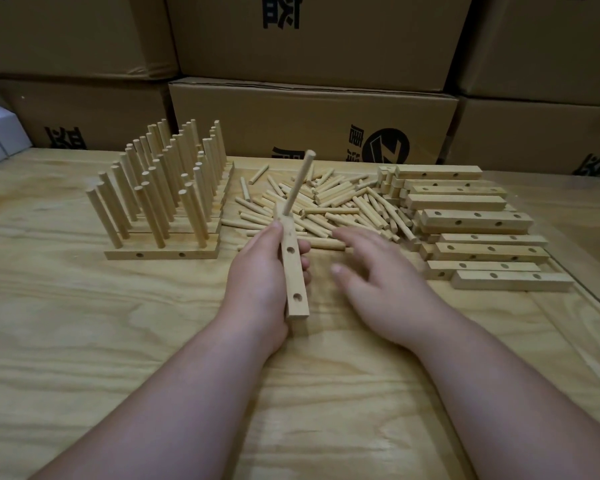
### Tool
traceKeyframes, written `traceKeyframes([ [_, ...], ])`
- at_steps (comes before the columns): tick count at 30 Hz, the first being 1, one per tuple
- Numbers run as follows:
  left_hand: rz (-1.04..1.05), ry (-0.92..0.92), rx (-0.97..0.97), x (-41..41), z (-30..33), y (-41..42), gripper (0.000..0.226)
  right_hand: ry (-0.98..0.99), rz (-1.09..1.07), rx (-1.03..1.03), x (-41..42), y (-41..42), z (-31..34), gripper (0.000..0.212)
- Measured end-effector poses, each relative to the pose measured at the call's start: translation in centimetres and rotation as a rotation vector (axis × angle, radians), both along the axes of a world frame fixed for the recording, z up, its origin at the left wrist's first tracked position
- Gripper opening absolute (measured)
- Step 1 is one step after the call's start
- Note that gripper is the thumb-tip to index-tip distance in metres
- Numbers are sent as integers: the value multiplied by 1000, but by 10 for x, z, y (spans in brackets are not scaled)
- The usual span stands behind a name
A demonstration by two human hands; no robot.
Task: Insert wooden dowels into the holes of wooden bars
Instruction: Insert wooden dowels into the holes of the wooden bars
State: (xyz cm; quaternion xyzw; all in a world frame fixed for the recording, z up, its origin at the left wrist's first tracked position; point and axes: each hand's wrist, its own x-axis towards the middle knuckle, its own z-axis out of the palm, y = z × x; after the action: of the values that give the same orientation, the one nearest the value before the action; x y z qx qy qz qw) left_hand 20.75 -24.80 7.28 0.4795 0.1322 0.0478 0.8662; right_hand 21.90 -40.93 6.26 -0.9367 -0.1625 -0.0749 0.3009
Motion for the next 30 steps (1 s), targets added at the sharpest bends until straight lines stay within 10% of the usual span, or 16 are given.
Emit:
traceKeyframes([
  [4,-5,-8,-9,0,-1,-1,31,66,30,-328,9,10,-8,69],
  [21,-4,22,-40,-1,2,-1,29,-44,-346,-245,9,12,-8,16],
  [30,20,10,-103,0,0,-2,28,-14,-270,-237,3,15,-2,31],
])
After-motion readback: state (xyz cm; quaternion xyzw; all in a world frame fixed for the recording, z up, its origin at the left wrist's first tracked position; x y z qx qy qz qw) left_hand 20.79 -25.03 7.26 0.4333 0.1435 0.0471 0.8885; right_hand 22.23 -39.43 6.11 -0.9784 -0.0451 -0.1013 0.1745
